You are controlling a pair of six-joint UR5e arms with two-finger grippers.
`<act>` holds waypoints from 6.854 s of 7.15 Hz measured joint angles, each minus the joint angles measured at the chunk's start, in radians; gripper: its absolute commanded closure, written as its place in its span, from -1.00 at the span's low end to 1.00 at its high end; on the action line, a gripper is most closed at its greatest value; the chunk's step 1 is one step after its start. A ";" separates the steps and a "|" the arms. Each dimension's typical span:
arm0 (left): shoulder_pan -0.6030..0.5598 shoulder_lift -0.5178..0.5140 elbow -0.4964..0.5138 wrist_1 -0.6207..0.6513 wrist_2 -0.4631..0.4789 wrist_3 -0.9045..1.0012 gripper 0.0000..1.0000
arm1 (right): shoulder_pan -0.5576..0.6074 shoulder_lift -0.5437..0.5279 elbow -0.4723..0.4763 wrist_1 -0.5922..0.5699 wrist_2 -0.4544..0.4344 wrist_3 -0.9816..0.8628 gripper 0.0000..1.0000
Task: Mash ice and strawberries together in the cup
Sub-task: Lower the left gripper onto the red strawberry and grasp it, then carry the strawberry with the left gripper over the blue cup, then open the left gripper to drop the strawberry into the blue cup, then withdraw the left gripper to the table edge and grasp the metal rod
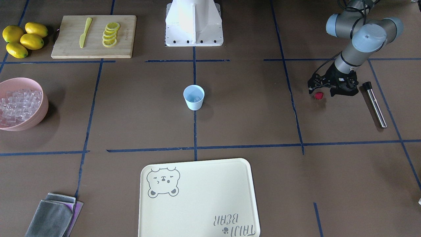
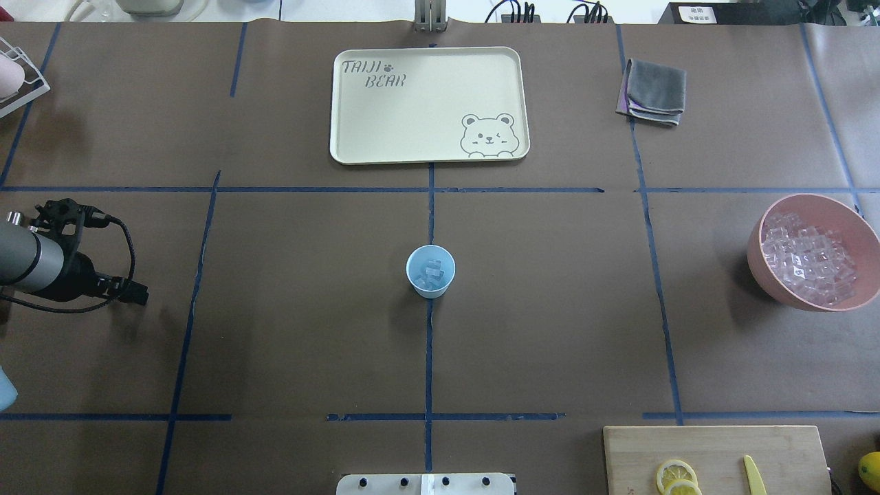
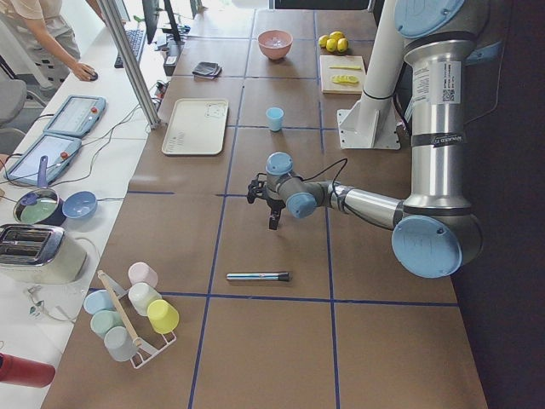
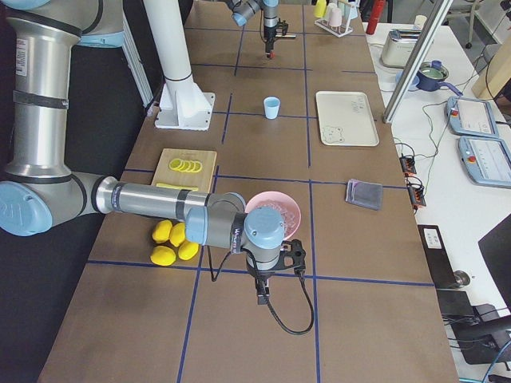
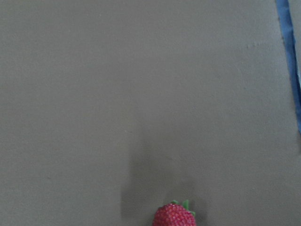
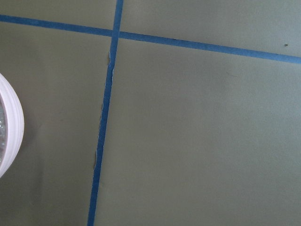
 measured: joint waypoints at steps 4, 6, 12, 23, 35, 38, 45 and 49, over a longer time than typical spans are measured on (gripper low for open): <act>0.002 -0.005 0.004 0.001 0.000 -0.002 -0.68 | 0.000 -0.006 0.000 0.011 0.000 0.001 -0.98; 0.002 -0.007 0.004 0.001 0.001 -0.003 -0.61 | 0.000 -0.011 0.000 0.024 -0.001 0.003 -0.98; 0.001 -0.008 -0.002 0.002 0.001 -0.004 0.87 | 0.000 -0.011 0.000 0.027 -0.001 0.003 -0.98; 0.070 -0.609 -0.105 0.605 0.095 -0.234 0.87 | 0.001 -0.012 0.004 0.027 0.002 0.005 -0.98; 0.286 -0.983 0.100 0.753 0.270 -0.493 -1.00 | 0.000 -0.015 0.010 0.028 0.002 0.007 -0.98; 0.275 -0.923 0.038 0.759 0.271 -0.429 -1.00 | 0.000 -0.015 0.011 0.027 0.002 0.008 -0.98; -0.489 -0.248 -0.151 0.705 -0.216 0.709 -1.00 | 0.000 -0.014 0.011 0.028 0.002 0.010 -0.98; -0.756 -0.101 0.000 0.671 -0.371 1.053 -1.00 | 0.000 -0.013 0.014 0.028 0.002 0.009 -0.98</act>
